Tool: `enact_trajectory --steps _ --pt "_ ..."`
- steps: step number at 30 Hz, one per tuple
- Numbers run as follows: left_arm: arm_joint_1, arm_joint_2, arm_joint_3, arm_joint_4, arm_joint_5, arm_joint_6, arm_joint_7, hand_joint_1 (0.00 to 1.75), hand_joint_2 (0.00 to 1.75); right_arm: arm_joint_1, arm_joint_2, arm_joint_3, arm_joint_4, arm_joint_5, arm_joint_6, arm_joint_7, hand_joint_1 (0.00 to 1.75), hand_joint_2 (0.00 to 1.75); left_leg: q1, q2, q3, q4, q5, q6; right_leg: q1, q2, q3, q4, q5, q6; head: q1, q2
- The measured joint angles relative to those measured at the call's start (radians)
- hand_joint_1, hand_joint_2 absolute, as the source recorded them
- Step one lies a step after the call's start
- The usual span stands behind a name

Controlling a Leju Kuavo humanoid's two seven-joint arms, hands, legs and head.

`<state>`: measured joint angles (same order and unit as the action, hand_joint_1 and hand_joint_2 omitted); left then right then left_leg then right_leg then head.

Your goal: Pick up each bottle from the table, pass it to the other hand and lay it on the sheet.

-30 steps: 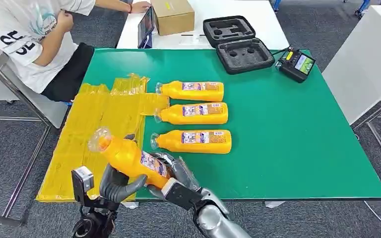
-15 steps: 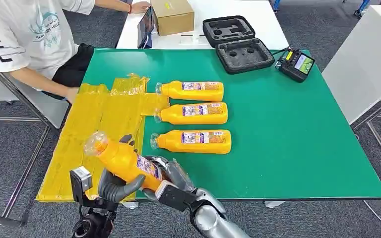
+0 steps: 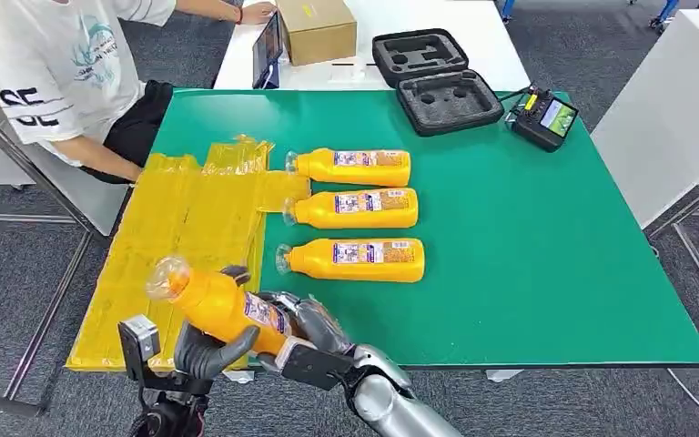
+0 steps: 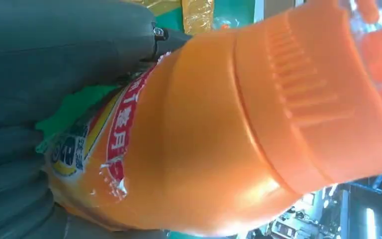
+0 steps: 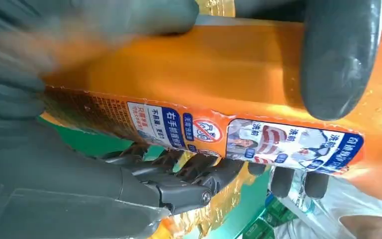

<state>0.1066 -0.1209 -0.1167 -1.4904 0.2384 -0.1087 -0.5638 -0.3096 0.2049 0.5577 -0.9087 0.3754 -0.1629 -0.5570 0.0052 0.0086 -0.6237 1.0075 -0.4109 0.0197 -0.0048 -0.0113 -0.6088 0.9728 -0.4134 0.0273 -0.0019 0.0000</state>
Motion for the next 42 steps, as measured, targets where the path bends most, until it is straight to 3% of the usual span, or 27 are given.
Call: enact_trajectory --steps 13,14,15,17,18,28,34,42 --pt "0.001 0.002 0.004 -0.004 -0.005 0.011 -0.009 1.75 1.75 -0.001 0.0 0.01 0.008 0.001 -0.009 0.0 1.75 1.75 0.0 0.0 0.0 0.0 0.0 0.0 0.0 0.0 0.0 0.0 0.0 0.0 0.0 0.0" --pt "0.001 0.002 0.005 -0.004 -0.005 0.011 -0.009 1.75 1.75 -0.001 0.0 0.01 0.008 0.002 -0.011 0.0 0.07 1.75 0.0 0.0 0.0 0.0 0.0 0.0 0.0 0.0 0.0 0.0 0.0 0.0 0.0 0.0" --pt "0.001 0.002 0.004 -0.005 -0.005 0.012 -0.01 1.75 1.75 -0.001 0.0 0.01 0.008 0.004 -0.016 0.001 0.0 1.75 0.0 0.0 0.0 0.0 0.0 0.0 0.0 0.0 0.0 0.0 0.0 0.0 0.0 0.0" --pt "0.001 0.002 0.005 -0.006 -0.007 0.016 -0.012 1.75 1.75 -0.001 0.0 0.01 0.008 0.017 -0.03 0.003 0.0 1.75 0.0 0.0 0.0 0.0 0.0 0.0 0.0 0.0 0.0 0.0 0.0 0.0 0.0 0.0" --pt "0.001 0.002 0.005 -0.007 -0.008 0.019 -0.013 1.75 1.75 0.0 0.0 0.01 0.008 0.027 -0.039 0.006 0.0 0.0 0.0 0.0 0.0 0.0 0.0 0.0 0.0 0.0 0.0 0.0 0.0 0.0 0.0 0.0" --pt "0.008 0.002 0.014 -0.048 -0.002 0.045 -0.017 1.75 1.75 0.017 -0.003 0.011 -0.032 0.054 -0.143 0.008 0.0 0.0 0.0 0.0 0.0 0.0 0.0 0.0 0.0 0.0 0.0 0.0 0.0 0.0 0.001 0.0" --pt "0.012 0.002 0.029 -0.066 -0.042 0.109 -0.027 1.75 1.75 0.053 -0.017 0.002 -0.179 -0.029 -0.219 -0.091 0.0 0.0 0.0 0.0 0.0 0.0 0.0 0.0 0.0 0.0 0.0 0.0 0.0 0.0 0.0 0.0" --pt "0.0 0.002 0.037 -0.071 -0.108 0.189 -0.038 1.75 1.75 0.098 -0.037 -0.008 -0.345 -0.145 -0.236 -0.135 0.0 0.0 0.0 0.0 0.0 0.0 0.0 0.0 0.0 0.0 0.0 0.0 0.0 0.0 0.0 0.0"
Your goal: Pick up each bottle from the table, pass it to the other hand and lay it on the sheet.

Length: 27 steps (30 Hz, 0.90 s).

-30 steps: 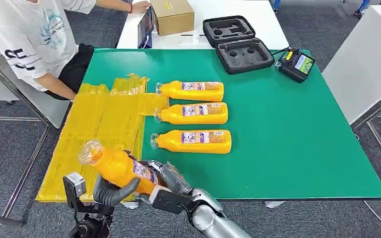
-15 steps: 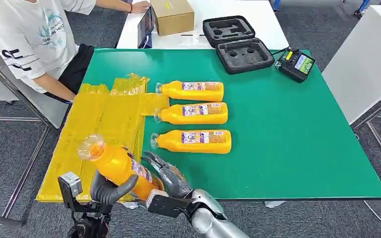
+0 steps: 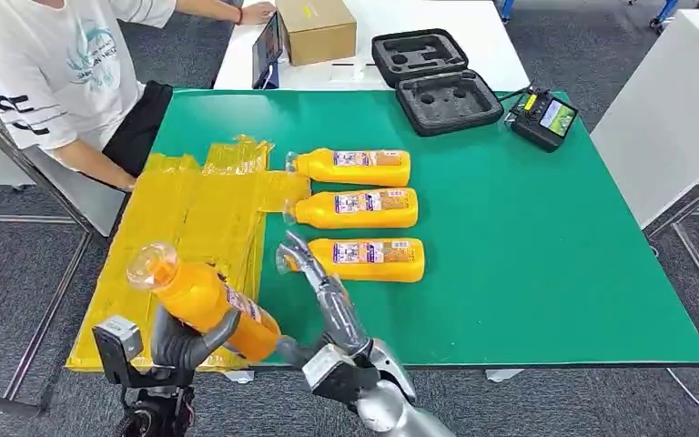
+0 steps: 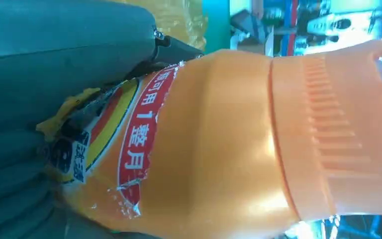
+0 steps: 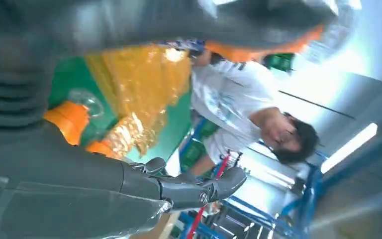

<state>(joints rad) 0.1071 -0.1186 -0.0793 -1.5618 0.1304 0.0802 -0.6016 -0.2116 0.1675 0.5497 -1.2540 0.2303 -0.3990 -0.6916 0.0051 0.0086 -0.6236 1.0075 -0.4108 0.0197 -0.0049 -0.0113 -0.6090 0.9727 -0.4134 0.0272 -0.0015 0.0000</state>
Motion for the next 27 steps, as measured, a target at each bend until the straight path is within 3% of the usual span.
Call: enact_trajectory --steps 8,17,23,24,27 --pt "-0.099 0.043 0.027 0.05 -0.432 0.309 0.011 1.75 1.75 0.031 -0.016 0.0 -0.185 -0.159 -0.06 -0.007 0.0 0.0 0.0 0.0 0.0 0.0 0.0 0.0 0.0 0.0 0.0 0.0 0.0 0.0 0.0 0.0" --pt "-0.303 0.169 0.003 0.246 -0.793 0.351 0.157 1.75 1.75 0.031 -0.012 0.003 -0.188 -0.161 0.014 -0.007 0.0 0.0 0.0 0.0 0.0 0.0 0.001 0.0 0.0 0.0 0.0 0.001 0.001 0.0 0.0 0.0" --pt "-0.404 0.236 -0.03 0.373 -0.875 0.325 0.202 1.75 1.75 0.032 -0.005 0.005 -0.182 -0.162 0.029 -0.007 0.0 0.0 0.0 0.0 0.0 0.0 0.001 0.0 0.0 0.0 0.0 0.001 0.001 0.0 0.0 0.0" --pt "-0.413 0.242 -0.034 0.385 -0.877 0.324 0.202 1.75 1.75 0.032 -0.005 0.006 -0.182 -0.162 0.029 -0.007 0.0 1.75 0.0 0.0 0.0 0.0 0.001 0.0 0.0 0.0 0.0 0.001 0.001 0.0 0.0 0.0" --pt "-0.43 0.254 -0.04 0.412 -0.881 0.321 0.204 1.75 1.75 0.032 -0.004 0.01 -0.179 -0.162 0.029 -0.007 0.0 1.75 0.0 0.0 0.0 0.0 0.001 0.0 0.0 0.0 0.0 0.001 0.0 0.0 0.0 0.0"
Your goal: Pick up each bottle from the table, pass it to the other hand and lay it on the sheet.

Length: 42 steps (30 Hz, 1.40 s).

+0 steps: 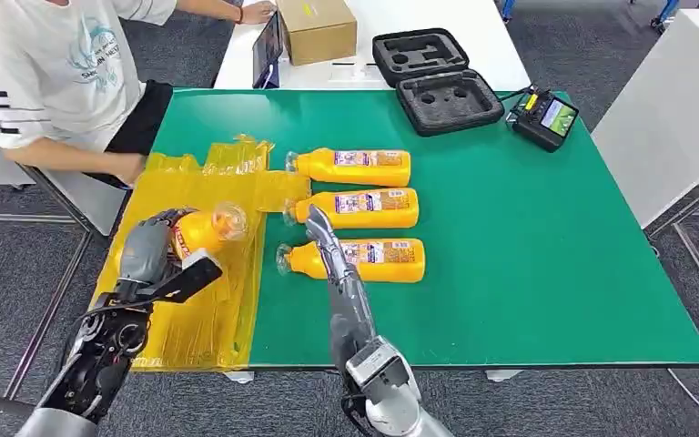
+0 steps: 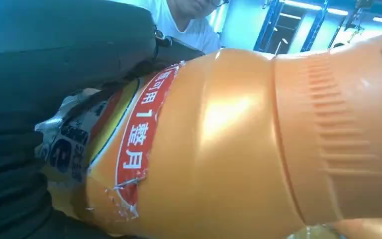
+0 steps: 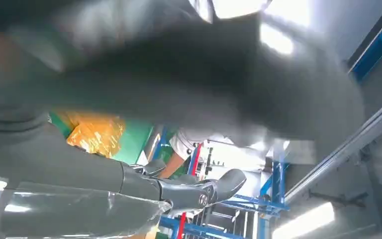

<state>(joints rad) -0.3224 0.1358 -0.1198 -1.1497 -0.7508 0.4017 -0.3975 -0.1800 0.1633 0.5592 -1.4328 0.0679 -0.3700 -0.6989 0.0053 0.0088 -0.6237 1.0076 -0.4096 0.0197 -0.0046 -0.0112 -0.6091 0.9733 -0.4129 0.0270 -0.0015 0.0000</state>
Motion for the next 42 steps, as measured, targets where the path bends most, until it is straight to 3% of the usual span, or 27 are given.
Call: enact_trajectory --steps 11,22,40,41,42 --pt "-0.157 0.045 -0.131 0.235 -0.159 -0.23 0.046 1.75 1.75 0.005 0.003 0.0 0.01 -0.015 0.021 0.0 0.0 1.75 0.0 0.0 0.0 0.0 0.0 0.0 0.0 0.0 0.001 0.0 0.0 0.0 0.0 0.0" --pt "-0.222 0.055 -0.186 0.335 -0.172 -0.242 0.053 1.75 1.75 0.007 0.006 0.0 0.016 -0.016 0.022 0.0 0.0 1.75 0.0 0.0 0.0 0.0 0.0 0.0 0.0 0.0 0.0 0.0 0.0 0.0 0.0 0.0" --pt "-0.417 0.057 -0.303 0.589 -0.236 -0.589 0.041 1.75 1.75 0.005 0.026 -0.027 0.065 -0.027 0.053 0.0 0.0 1.75 0.001 0.001 0.006 0.0 0.0 0.0 0.0 0.0 0.007 0.001 0.0 0.0 0.0 0.0" --pt "-0.421 0.057 -0.304 0.597 -0.233 -0.592 0.039 1.59 1.75 0.005 0.026 -0.028 0.068 -0.028 0.053 0.0 0.0 1.75 0.001 0.001 0.006 0.0 0.0 0.0 0.0 0.0 0.007 0.001 0.0 0.0 0.0 0.0" --pt "-0.425 0.057 -0.307 0.605 -0.23 -0.594 0.035 0.0 1.75 0.005 0.027 -0.029 0.071 -0.029 0.053 0.0 0.0 1.75 0.001 0.001 0.006 0.0 0.0 0.0 0.0 0.0 0.007 0.001 0.0 0.0 0.0 0.0"
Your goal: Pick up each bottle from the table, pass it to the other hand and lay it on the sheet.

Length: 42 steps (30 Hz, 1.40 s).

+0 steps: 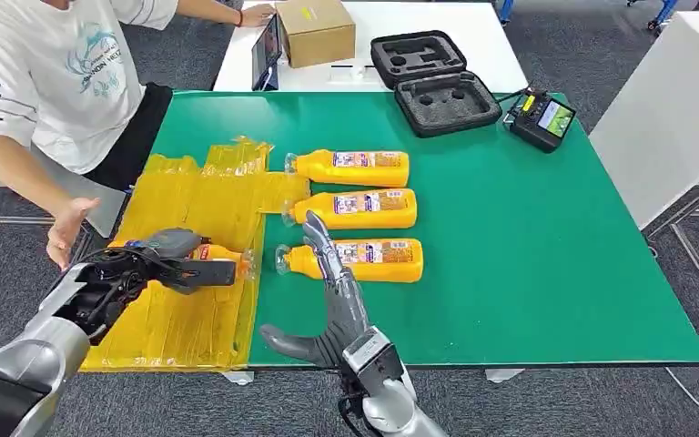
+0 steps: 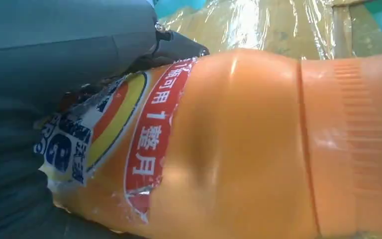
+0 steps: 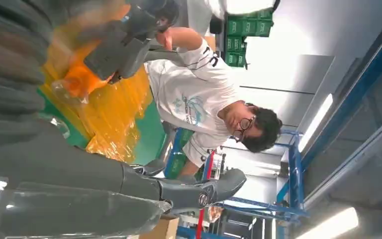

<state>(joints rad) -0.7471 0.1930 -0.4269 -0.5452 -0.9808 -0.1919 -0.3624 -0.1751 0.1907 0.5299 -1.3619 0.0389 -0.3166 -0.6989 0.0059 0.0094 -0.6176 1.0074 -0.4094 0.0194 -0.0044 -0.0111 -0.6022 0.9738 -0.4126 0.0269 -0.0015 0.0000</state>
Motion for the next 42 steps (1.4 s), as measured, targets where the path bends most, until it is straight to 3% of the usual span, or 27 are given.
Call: enact_trajectory --steps 8,9,20,29,38,42 --pt "-0.017 -0.001 -0.008 0.026 0.078 -0.026 0.013 0.0 1.75 0.002 0.003 -0.015 0.012 0.003 -0.018 0.0 0.0 1.75 0.0 0.0 0.003 0.0 0.0 0.0 0.0 0.0 0.002 0.0 0.0 0.0 0.0 0.0" --pt "-0.018 -0.002 -0.007 0.028 0.09 -0.031 0.016 0.0 0.0 0.003 0.003 -0.015 0.012 0.003 -0.019 0.0 0.0 1.75 0.0 0.0 0.003 0.0 0.0 0.0 0.0 0.0 0.003 0.0 0.0 0.0 0.0 0.0" --pt "-0.021 -0.015 0.055 0.034 0.244 -0.099 0.021 0.0 0.0 0.023 0.003 -0.023 0.013 0.015 -0.042 0.0 0.0 1.75 0.0 -0.001 0.004 0.0 0.0 0.0 0.0 0.0 0.004 0.0 0.0 0.0 0.0 0.0" --pt "0.006 -0.067 0.251 0.035 0.621 -0.152 0.023 0.0 0.0 0.046 0.005 -0.036 0.02 0.035 -0.05 0.0 0.0 1.75 0.0 -0.002 0.004 0.0 0.0 0.0 -0.001 -0.002 0.004 0.0 0.0 0.0 0.0 0.0" --pt "0.008 -0.072 0.271 0.035 0.652 -0.162 0.027 0.0 0.0 0.046 0.006 -0.038 0.022 0.035 -0.05 0.0 0.0 1.75 -0.001 -0.002 0.004 0.0 0.001 0.001 -0.001 -0.002 0.004 0.0 0.0 0.0 0.0 0.0" --pt "0.022 -0.093 0.392 0.035 0.77 -0.193 0.047 0.0 0.0 0.046 0.01 -0.046 0.041 0.034 -0.05 0.0 0.0 1.75 -0.001 -0.002 0.003 0.0 0.001 0.001 0.0 -0.002 0.004 0.0 0.0 0.0 0.0 0.0"
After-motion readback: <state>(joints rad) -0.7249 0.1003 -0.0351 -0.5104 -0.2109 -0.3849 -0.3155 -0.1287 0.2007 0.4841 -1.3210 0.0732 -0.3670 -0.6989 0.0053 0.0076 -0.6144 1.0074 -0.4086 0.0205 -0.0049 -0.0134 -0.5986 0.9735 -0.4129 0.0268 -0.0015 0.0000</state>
